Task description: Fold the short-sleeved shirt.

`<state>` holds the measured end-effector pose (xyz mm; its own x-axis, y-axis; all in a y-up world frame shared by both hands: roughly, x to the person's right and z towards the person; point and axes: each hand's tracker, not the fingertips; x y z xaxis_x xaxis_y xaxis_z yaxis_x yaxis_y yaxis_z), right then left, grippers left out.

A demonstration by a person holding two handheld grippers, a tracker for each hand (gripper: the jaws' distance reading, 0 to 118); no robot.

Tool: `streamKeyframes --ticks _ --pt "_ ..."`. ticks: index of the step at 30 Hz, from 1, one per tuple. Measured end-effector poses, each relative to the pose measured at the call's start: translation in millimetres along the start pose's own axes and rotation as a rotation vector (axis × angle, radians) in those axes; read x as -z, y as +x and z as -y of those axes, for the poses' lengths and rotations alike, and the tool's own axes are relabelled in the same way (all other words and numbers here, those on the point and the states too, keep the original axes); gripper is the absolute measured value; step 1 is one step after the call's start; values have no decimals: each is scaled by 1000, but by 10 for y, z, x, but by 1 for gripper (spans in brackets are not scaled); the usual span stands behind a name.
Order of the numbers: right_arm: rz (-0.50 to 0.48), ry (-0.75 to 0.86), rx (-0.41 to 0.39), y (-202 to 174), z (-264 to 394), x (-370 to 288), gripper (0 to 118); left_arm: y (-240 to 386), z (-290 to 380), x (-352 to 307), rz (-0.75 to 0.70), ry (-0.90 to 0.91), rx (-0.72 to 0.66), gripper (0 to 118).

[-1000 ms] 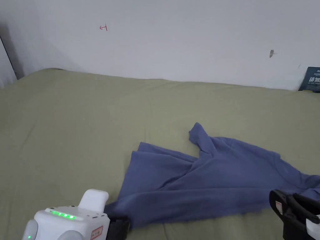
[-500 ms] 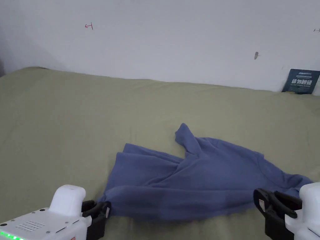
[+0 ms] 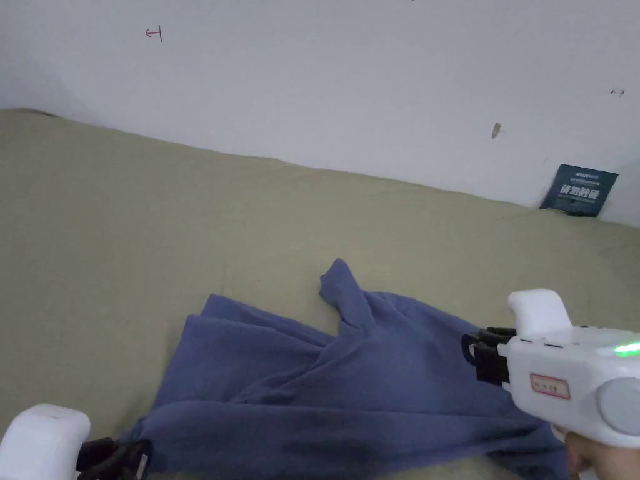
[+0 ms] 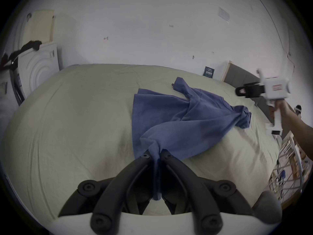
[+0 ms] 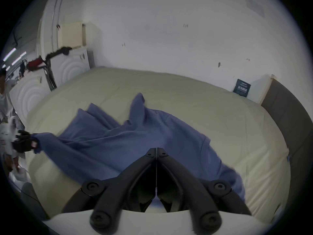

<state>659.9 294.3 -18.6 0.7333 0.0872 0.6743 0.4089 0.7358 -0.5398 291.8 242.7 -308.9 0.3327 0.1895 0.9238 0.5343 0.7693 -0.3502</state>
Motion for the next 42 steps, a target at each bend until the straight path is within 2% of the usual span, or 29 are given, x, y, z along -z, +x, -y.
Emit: streamKeyframes --ticks 2,4,5,6,7,8,12,13,16,17,20,22,23,25,26,27,28,30,33,35,36,38,40,41,42 --pt "-8 6 -14 123 -256 370 2 -1 -3 24 -11 8 2 4" --pt "-27 -61 -71 146 -547 755 8 -3 -10 40 -15 11 -6 4" --pt "-89 -80 -77 169 -668 941 16 -10 -17 53 -8 11 -19 4" --pt "-150 -126 -75 201 -777 1114 37 6 -12 54 -13 19 -39 4" --pt "-164 -150 -64 208 -865 1291 55 -6 -22 68 -4 16 -57 4" --pt "-175 -168 -46 244 -929 1446 66 -14 -22 77 0 19 -64 4" --pt "-227 -279 -38 354 -1072 1846 76 -8 -16 111 -4 14 -67 4" --pt "-238 -317 -58 375 -1087 1928 78 -15 -15 121 -3 13 -67 4" --pt "-181 -345 -177 338 -1082 2050 78 -49 6 152 -10 18 -64 4" --pt "-167 -355 -188 326 -1079 2077 78 -48 13 163 -15 19 -64 4" --pt "-245 -383 -164 333 -1006 2144 78 -61 38 216 -18 11 -71 4" --pt "-229 -376 -174 295 -938 2216 79 -56 44 226 -14 11 -68 4" --pt "-241 -378 -155 323 -916 2240 79 -55 37 231 -9 11 -67 4" --pt "-260 -362 -61 358 -903 2234 76 -41 25 231 -16 19 -52 4" --pt "-266 -358 -39 408 -908 2218 59 -38 20 230 -13 17 -54 4" --pt "-240 -341 -24 426 -917 2171 5 -36 19 227 -15 20 -54 4" --pt "-212 -292 -55 424 -912 2110 0 -39 19 226 -12 21 -52 4" --pt "-162 -219 -91 350 -874 1980 0 -49 22 233 -12 17 -67 4" --pt "-264 -194 -9 332 -850 1810 0 -68 40 255 4 20 -94 4" --pt "-225 -97 36 417 -826 1623 0 -51 37 251 4 25 -104 4" --pt "-303 -74 99 478 -824 1530 0 -48 38 246 4 31 -109 4" --pt "-254 25 131 537 -848 1300 0 -51 0 232 21 44 -128 4" --pt "-318 95 209 698 -890 1069 0 -62 -74 229 22 50 -137 4" --pt "-316 110 194 726 -932 960 0 -67 -125 224 28 60 -133 4" --pt "-274 144 156 732 -974 847 0 -75 -192 218 37 72 -135 4"
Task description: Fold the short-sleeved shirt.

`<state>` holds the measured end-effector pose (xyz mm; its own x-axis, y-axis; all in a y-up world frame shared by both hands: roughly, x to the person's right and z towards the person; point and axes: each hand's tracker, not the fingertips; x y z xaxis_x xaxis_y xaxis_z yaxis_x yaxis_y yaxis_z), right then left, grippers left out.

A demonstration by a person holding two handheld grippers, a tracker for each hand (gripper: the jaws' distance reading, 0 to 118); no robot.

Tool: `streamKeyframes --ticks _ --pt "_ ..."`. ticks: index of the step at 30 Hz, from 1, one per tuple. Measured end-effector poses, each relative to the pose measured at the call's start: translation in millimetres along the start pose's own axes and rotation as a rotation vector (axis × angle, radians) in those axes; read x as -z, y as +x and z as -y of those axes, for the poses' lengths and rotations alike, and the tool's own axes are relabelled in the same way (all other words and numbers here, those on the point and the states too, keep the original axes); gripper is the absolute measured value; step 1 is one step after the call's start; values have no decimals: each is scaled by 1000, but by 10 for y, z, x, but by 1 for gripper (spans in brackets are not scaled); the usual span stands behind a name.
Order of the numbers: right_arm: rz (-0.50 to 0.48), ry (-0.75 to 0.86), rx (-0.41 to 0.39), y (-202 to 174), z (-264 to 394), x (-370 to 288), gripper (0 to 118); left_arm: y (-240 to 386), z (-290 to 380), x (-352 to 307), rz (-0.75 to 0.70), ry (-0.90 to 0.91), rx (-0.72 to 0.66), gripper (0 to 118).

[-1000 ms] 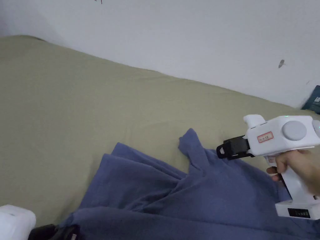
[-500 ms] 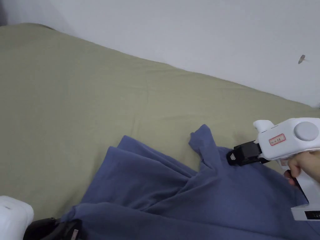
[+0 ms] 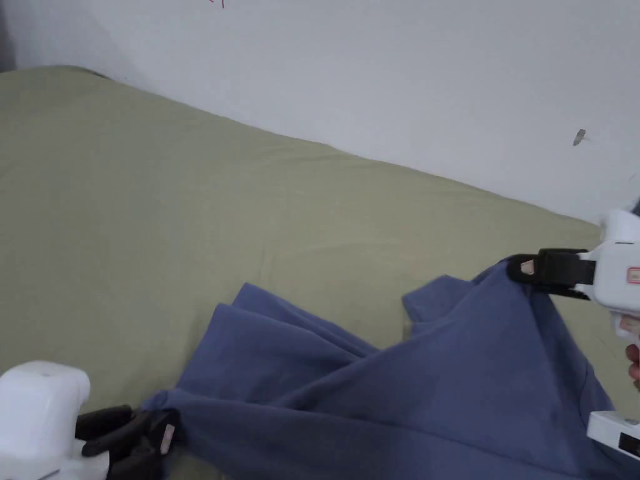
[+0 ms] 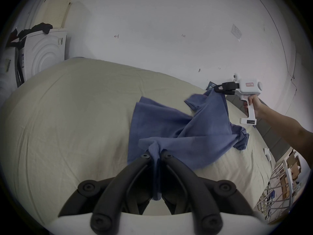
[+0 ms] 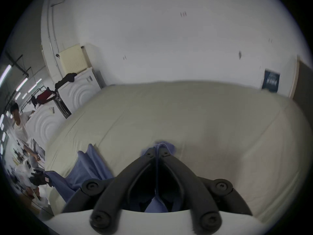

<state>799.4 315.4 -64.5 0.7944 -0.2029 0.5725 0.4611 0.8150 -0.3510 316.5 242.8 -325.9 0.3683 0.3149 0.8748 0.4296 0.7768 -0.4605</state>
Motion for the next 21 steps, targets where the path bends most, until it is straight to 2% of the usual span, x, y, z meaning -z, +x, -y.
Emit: streamKeyframes --ticks 6,8,14,21 --pt "37 140 4 40 -438 -607 0 26 -510 51 53 84 -6 4" --pt "25 163 18 50 -562 -756 0 52 -706 104 46 108 34 4" --pt "80 250 -42 -45 -886 -1104 0 152 -1372 263 37 159 175 4" --pt "139 316 -70 -169 -1179 -1392 0 350 -2173 396 25 201 261 4"
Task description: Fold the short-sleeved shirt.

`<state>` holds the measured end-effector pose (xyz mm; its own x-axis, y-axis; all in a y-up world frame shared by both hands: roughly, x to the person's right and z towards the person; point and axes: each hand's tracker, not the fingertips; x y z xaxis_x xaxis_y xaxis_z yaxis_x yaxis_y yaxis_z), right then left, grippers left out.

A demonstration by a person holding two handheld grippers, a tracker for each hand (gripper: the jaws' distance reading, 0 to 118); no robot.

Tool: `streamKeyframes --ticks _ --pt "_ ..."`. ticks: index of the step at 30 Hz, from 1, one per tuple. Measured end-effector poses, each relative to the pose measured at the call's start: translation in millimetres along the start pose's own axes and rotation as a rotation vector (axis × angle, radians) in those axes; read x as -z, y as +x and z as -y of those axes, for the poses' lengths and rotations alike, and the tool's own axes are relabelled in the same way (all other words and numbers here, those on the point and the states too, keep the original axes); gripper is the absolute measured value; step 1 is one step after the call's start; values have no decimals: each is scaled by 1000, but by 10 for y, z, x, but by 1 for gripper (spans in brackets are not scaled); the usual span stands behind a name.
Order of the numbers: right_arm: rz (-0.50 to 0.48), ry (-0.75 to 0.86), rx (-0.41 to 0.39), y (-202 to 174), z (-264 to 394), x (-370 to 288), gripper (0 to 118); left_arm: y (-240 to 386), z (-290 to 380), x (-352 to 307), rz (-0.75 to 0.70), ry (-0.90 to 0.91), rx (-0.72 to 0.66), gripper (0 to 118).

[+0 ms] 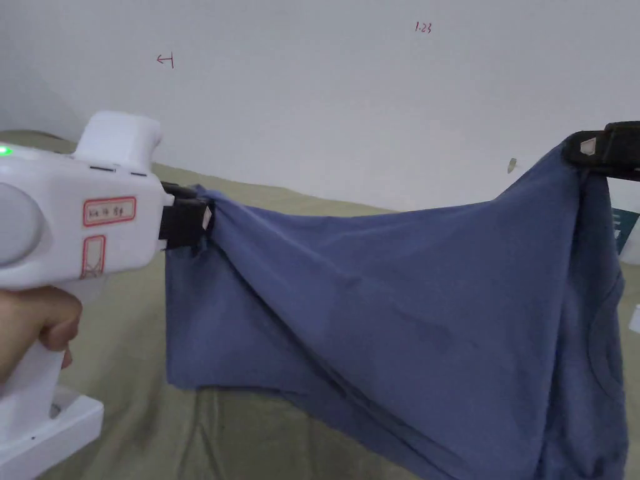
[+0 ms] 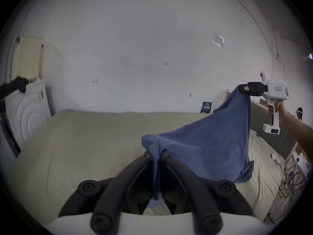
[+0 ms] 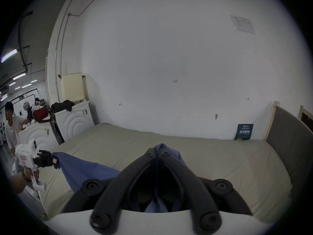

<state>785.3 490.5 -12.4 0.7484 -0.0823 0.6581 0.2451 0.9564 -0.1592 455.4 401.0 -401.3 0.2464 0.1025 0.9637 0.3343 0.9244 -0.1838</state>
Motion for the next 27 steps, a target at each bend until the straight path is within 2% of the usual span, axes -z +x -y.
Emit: streamKeyframes --ticks 4,7,11,12,15,21,27 --pt "28 29 -7 26 -202 -85 0 -8 -453 87 -7 26 36 4" --pt "83 68 -34 13 -373 -106 0 15 -755 125 -28 51 58 4" --pt "97 115 -32 182 -600 -32 0 33 -1092 161 -76 84 83 4" --pt "102 130 -43 73 -602 -40 0 42 -1151 160 -91 91 99 4" --pt "135 152 -82 48 -788 -10 0 43 -1327 164 -115 102 115 4" --pt "176 169 -87 -62 -1115 56 0 17 -1611 189 -174 114 103 4" --pt "216 225 -128 -250 -1356 47 0 -1 -1927 160 -239 171 108 4"
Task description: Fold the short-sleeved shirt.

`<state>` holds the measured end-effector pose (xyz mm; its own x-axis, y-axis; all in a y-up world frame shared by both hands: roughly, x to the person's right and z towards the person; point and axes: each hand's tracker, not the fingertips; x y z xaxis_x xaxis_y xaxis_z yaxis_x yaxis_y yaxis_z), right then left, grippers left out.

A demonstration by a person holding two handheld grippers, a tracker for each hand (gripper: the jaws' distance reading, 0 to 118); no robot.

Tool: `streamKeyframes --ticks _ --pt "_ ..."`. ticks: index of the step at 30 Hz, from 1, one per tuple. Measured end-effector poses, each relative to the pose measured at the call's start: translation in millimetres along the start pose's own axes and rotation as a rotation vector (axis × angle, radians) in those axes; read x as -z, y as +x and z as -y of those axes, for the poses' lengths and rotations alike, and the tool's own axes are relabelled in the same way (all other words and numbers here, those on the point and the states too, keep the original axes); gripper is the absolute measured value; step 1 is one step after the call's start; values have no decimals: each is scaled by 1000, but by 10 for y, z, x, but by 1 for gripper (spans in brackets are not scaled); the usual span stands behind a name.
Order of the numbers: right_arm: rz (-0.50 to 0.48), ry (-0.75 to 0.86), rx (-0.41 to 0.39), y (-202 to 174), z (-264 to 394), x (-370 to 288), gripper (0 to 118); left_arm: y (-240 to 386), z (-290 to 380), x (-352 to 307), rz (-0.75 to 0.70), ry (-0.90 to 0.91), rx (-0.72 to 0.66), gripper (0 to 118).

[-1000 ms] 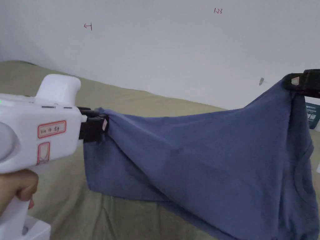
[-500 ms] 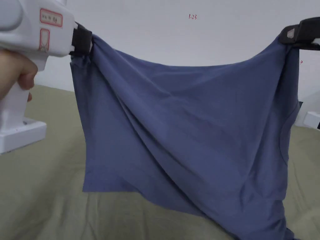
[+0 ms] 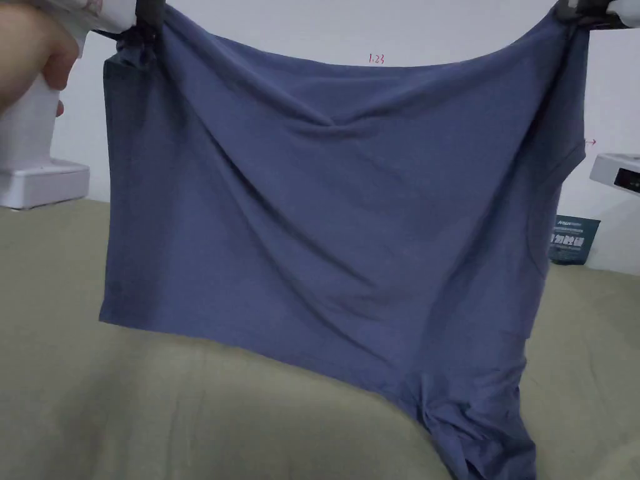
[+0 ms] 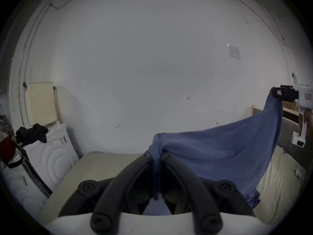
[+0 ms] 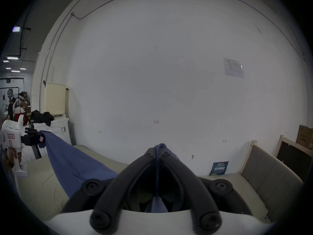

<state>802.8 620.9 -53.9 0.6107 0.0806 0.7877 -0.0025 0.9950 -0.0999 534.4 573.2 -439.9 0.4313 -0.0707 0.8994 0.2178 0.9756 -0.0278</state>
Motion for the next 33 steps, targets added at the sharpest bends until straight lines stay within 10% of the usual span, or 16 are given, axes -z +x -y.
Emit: streamKeyframes --ticks 13,23,33 --pt "13 73 5 -263 -405 -159 0 -363 -356 132 -28 41 -56 4" --pt "20 -79 156 -294 547 -730 0 -238 599 -186 57 -66 -80 4" --pt "0 -189 92 -218 1237 -1487 0 -192 1669 -941 170 -194 -89 4"
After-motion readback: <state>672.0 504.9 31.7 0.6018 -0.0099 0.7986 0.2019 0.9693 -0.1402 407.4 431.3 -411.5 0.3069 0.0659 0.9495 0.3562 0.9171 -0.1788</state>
